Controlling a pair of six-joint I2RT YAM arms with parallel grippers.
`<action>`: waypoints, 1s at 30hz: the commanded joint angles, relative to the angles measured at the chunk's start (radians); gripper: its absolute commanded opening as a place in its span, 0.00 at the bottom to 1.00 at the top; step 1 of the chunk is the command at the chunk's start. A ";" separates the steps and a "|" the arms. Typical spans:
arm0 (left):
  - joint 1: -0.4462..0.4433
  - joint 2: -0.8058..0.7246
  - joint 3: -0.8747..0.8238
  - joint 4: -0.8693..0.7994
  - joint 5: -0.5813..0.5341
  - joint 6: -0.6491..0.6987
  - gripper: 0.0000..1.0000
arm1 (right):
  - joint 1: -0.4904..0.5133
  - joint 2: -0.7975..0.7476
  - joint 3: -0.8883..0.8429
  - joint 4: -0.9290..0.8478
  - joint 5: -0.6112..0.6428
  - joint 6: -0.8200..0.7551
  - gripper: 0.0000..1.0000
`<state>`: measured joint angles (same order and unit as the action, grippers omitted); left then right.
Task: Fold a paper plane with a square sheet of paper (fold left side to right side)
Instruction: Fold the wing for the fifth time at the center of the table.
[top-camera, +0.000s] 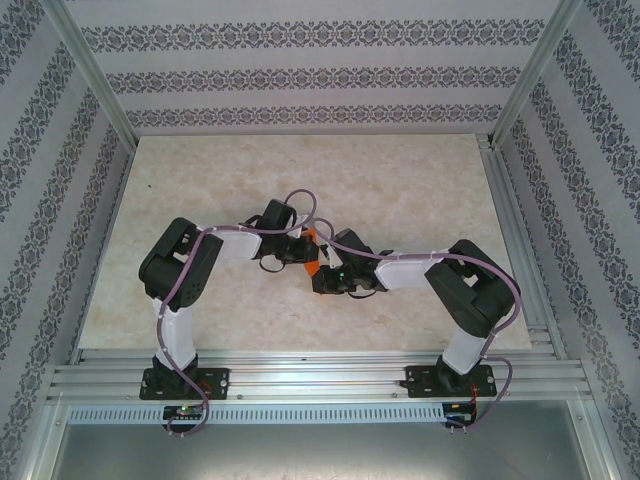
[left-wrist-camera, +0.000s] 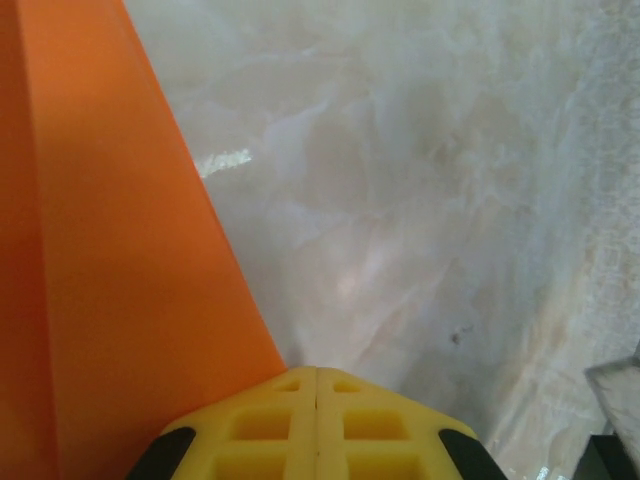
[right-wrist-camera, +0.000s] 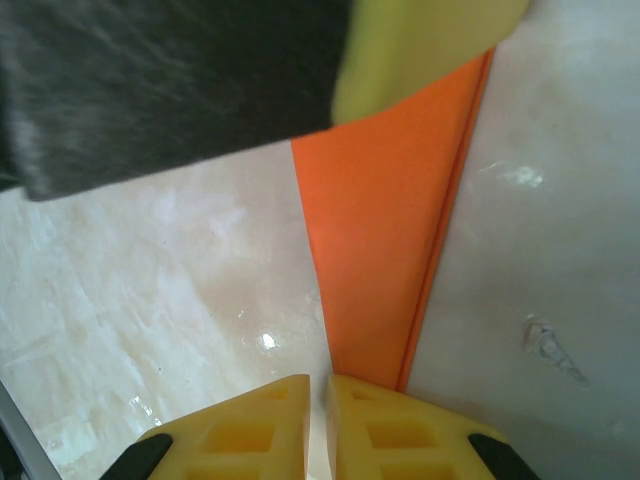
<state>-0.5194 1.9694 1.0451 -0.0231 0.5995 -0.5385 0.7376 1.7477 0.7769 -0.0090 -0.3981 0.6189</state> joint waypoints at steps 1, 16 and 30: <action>0.005 0.034 0.006 0.010 -0.070 0.038 0.00 | 0.008 0.049 -0.028 -0.136 0.036 -0.014 0.15; 0.022 0.086 -0.029 0.015 -0.116 0.055 0.00 | 0.057 -0.065 -0.151 -0.132 0.025 0.028 0.15; 0.019 0.046 -0.052 0.018 -0.101 0.063 0.00 | -0.073 -0.249 -0.090 -0.107 -0.098 0.008 0.17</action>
<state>-0.5175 1.9804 1.0355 0.0257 0.6125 -0.5198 0.6876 1.5162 0.6350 -0.1242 -0.4469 0.6334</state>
